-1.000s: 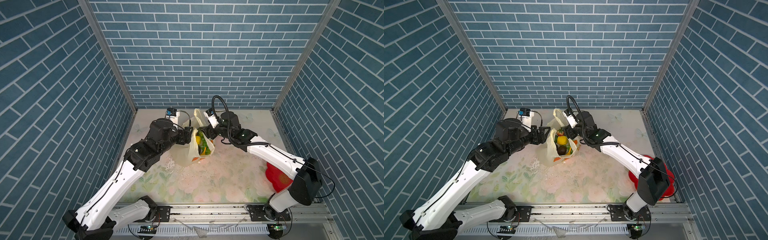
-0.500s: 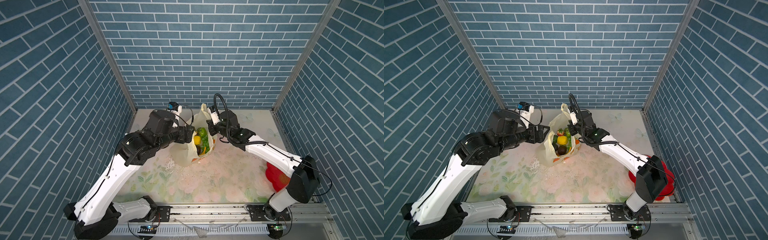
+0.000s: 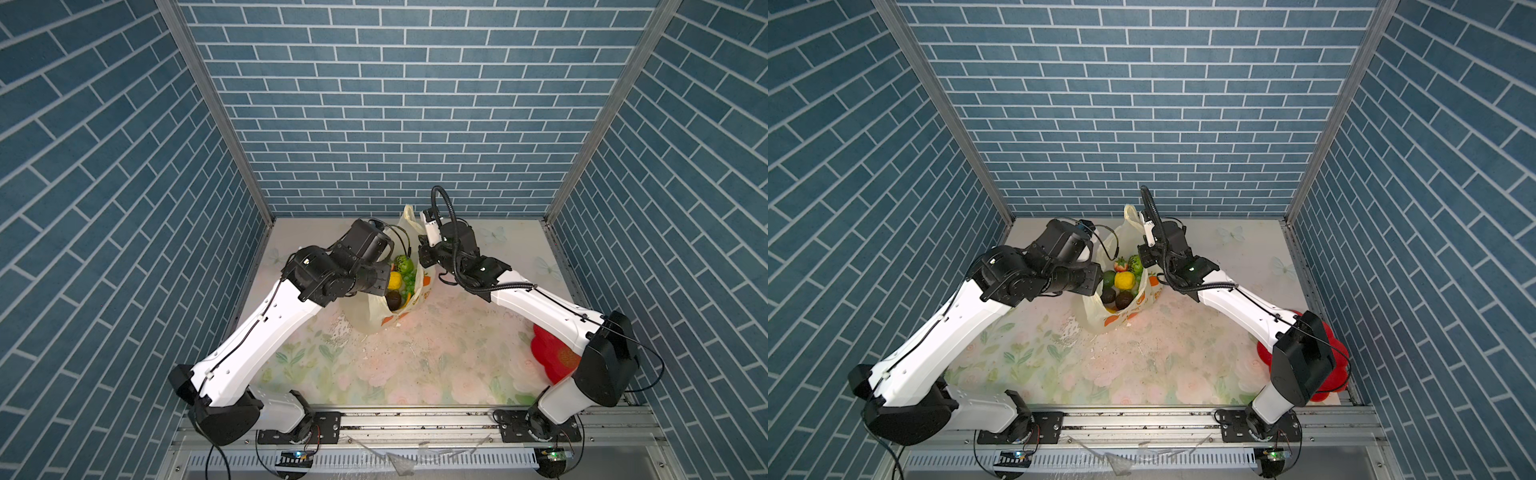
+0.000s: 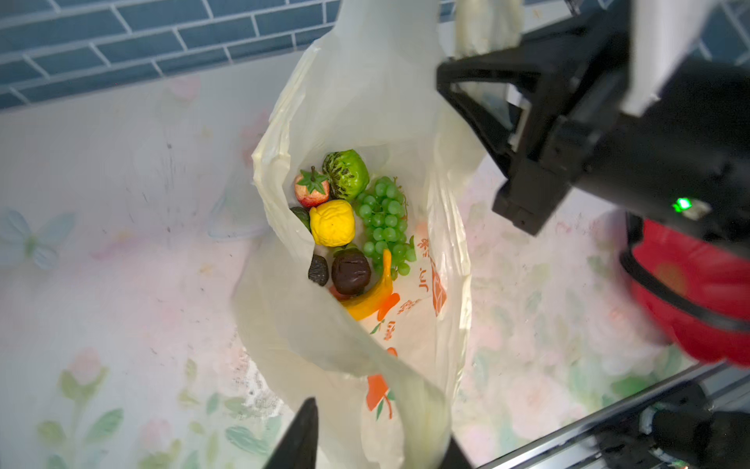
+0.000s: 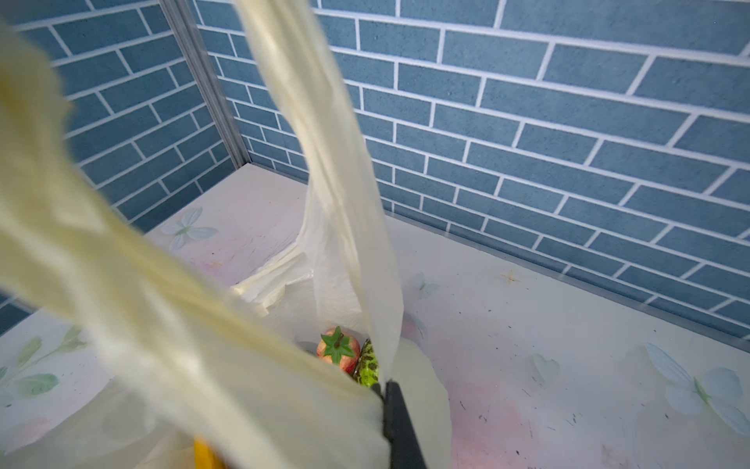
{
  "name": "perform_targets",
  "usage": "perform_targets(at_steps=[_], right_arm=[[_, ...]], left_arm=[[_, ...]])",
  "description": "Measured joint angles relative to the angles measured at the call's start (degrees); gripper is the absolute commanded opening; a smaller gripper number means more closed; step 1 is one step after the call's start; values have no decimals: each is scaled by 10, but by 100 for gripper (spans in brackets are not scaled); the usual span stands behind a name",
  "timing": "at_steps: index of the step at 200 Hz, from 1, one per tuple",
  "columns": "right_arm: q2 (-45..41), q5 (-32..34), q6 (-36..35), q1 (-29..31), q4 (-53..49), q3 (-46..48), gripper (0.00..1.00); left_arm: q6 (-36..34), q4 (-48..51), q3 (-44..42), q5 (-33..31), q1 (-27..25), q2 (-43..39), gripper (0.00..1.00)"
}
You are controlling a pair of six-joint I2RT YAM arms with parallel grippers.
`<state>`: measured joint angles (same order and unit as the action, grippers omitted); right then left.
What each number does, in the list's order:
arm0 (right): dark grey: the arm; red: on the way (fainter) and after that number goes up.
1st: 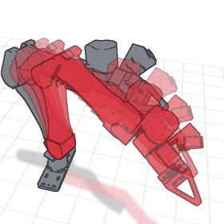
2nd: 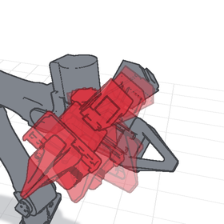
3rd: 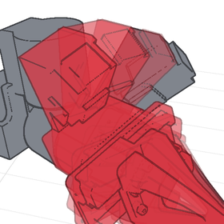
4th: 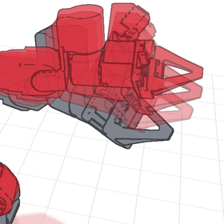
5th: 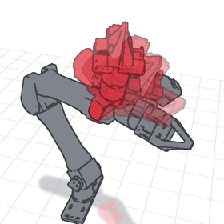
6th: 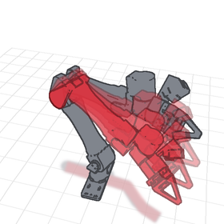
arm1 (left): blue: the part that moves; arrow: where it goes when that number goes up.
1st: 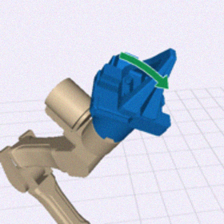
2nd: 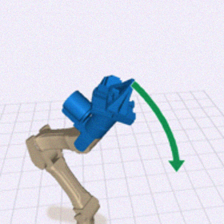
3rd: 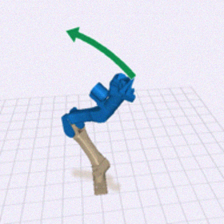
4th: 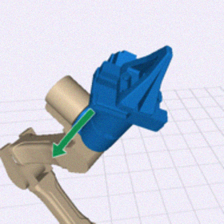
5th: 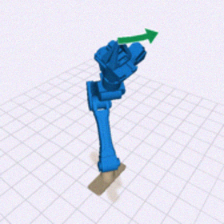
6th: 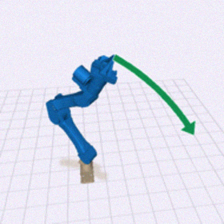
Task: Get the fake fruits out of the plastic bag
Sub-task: 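Grasp a bag handle with the right gripper while the left gripper holds the bag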
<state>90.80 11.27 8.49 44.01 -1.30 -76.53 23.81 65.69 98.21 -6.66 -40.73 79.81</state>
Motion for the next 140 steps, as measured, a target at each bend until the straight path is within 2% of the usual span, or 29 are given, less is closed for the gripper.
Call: perform_targets(at_steps=[17, 33, 53, 81, 98, 107, 118, 140], right_arm=[[-1, 1, 17, -10, 0, 0, 0], [-2, -11, 39, -32, 0, 0, 0], [-2, -33, 75, -73, 0, 0, 0], [-2, -50, 108, -115, -3, -4, 0], [-8, -51, 112, -122, -5, -6, 0], [-16, -52, 112, -121, -6, -6, 0], [-30, -53, 113, -120, -7, -5, 0], [-76, -60, 119, -118, 8, 32, 0]], left_arm=[[-3, -21, 8, 19, 51, 22, 0], [-5, -33, 57, 30, 87, 67, 0], [-9, -49, 172, 46, 114, 150, 0], [-25, -57, 380, 68, 127, 272, 0], [-35, -63, 438, 80, 127, 303, 0], [-39, -70, 435, 88, 127, 300, 0], [-45, -96, 391, 97, 127, 277, 0], [-51, -191, 177, 103, 129, 165, 0]])
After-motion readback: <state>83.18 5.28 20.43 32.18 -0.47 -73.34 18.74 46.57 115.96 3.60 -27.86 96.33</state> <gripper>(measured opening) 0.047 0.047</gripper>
